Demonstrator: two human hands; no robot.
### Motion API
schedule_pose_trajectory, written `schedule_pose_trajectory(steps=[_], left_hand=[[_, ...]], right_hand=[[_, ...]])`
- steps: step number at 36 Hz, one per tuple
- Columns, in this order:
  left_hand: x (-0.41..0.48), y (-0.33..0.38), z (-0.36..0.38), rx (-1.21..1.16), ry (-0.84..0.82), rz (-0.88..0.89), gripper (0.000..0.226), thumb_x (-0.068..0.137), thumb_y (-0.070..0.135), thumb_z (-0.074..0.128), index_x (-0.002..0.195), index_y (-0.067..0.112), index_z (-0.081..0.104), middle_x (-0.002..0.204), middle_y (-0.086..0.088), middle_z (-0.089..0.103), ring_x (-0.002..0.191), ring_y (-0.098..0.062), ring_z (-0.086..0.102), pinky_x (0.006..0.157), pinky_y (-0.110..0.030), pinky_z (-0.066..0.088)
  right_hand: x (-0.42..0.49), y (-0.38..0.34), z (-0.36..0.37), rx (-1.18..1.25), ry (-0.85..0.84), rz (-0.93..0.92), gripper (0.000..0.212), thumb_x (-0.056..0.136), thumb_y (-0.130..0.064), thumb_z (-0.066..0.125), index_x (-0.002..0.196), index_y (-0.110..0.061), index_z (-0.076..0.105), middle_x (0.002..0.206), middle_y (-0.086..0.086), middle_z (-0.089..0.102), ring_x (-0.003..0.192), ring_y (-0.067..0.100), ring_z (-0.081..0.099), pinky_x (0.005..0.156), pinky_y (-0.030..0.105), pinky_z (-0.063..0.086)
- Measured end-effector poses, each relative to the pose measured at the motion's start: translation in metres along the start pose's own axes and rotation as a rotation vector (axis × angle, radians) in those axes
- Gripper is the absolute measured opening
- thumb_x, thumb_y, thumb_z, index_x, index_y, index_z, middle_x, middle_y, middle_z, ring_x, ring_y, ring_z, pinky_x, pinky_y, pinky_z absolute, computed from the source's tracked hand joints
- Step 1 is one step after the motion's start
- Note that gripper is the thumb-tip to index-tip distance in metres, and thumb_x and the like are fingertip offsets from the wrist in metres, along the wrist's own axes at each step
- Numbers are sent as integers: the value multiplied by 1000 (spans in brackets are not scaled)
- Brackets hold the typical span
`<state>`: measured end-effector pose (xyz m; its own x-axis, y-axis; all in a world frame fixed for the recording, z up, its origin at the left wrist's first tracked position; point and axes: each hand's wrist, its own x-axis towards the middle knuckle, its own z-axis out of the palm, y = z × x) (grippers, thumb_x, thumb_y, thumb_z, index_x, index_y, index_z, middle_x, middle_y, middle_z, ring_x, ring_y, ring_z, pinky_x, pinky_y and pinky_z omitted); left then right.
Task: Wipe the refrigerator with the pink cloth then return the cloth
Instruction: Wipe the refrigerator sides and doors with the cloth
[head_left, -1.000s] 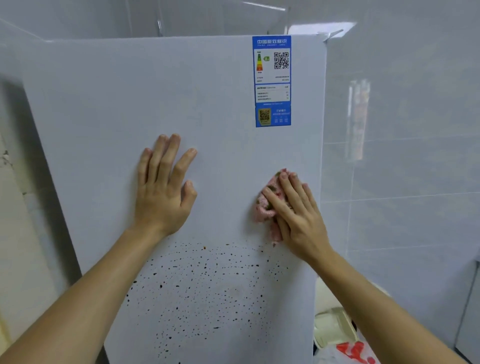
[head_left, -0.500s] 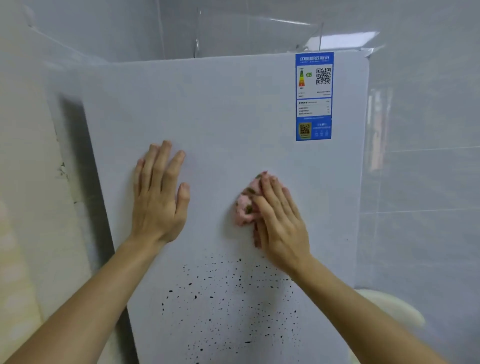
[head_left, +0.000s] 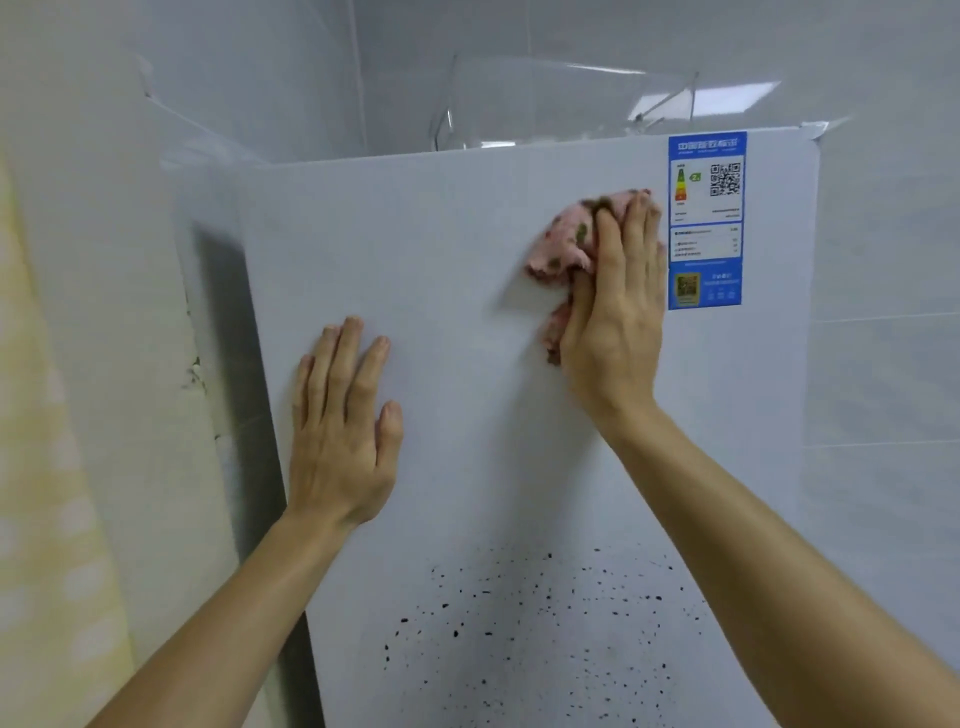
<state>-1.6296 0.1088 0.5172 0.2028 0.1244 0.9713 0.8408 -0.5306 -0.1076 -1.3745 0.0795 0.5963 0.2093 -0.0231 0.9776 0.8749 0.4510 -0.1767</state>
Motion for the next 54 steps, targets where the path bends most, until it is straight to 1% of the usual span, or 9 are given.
schedule_pose_trajectory(steps=[6, 13, 24, 31, 35, 41, 47, 51, 54], left_hand=[[-4, -10, -4, -24, 16, -10, 58, 104, 21, 38, 159, 4, 34, 171, -15, 22, 161, -30, 17, 131, -50, 10], [-4, -12, -8, -62, 6, -2, 56, 106, 23, 33, 158, 3, 35, 171, -15, 24, 161, -29, 17, 131, -47, 7], [-5, -16, -4, -107, 10, -9, 56, 105, 22, 35, 157, 3, 37, 171, -13, 25, 161, -28, 17, 131, -49, 9], [-7, -20, -8, -174, 49, -20, 54, 105, 18, 34, 155, -1, 39, 169, -16, 29, 160, -29, 20, 130, -50, 13], [-8, -26, -11, -180, 83, -33, 55, 107, 24, 31, 155, -3, 38, 168, -18, 29, 159, -32, 21, 130, -52, 15], [-9, -30, -7, -120, 96, -13, 56, 106, 23, 34, 156, -2, 38, 169, -18, 27, 159, -34, 20, 130, -51, 15], [-18, -38, -9, -156, 75, -54, 58, 106, 23, 35, 158, -3, 32, 171, -18, 21, 161, -32, 13, 131, -48, 12], [-18, -51, -8, -248, 71, -48, 61, 106, 21, 36, 158, -8, 25, 171, -19, 16, 162, -30, 10, 132, -42, 11], [-21, -61, -11, -238, 67, 2, 61, 106, 20, 34, 157, -12, 24, 169, -21, 17, 161, -32, 12, 131, -45, 13]], right_hand=[[-104, -49, 20, 57, -241, -418, 50, 100, 2, 54, 150, 2, 51, 163, 22, 38, 157, 32, 31, 126, 50, 32], [-146, -16, -7, -49, -509, -759, 49, 103, -1, 51, 152, -4, 52, 167, 19, 32, 159, 30, 27, 127, 46, 31], [-37, -10, 1, -25, 11, -2, 48, 102, 2, 44, 150, 4, 51, 165, 27, 30, 155, 44, 27, 127, 56, 25], [-109, -83, 43, 138, -161, -345, 41, 104, 0, 51, 143, 5, 58, 158, 24, 45, 155, 37, 34, 124, 55, 33], [-154, -80, 38, 93, -322, -478, 59, 93, 5, 66, 150, 0, 52, 163, 20, 39, 157, 34, 30, 126, 52, 32], [-145, -44, 16, -9, -499, -743, 52, 100, 3, 53, 152, -3, 52, 165, 22, 34, 158, 33, 27, 128, 48, 29], [-97, -56, 31, 20, -208, -409, 43, 109, -1, 37, 148, 3, 54, 161, 29, 38, 155, 41, 32, 128, 51, 28], [-79, -108, 66, 94, -10, -55, 64, 88, 13, 51, 152, 4, 48, 164, 28, 34, 157, 42, 25, 132, 46, 13], [-87, -135, 86, 147, 25, -55, 66, 85, 14, 57, 150, 4, 50, 162, 27, 38, 157, 40, 28, 131, 49, 19]])
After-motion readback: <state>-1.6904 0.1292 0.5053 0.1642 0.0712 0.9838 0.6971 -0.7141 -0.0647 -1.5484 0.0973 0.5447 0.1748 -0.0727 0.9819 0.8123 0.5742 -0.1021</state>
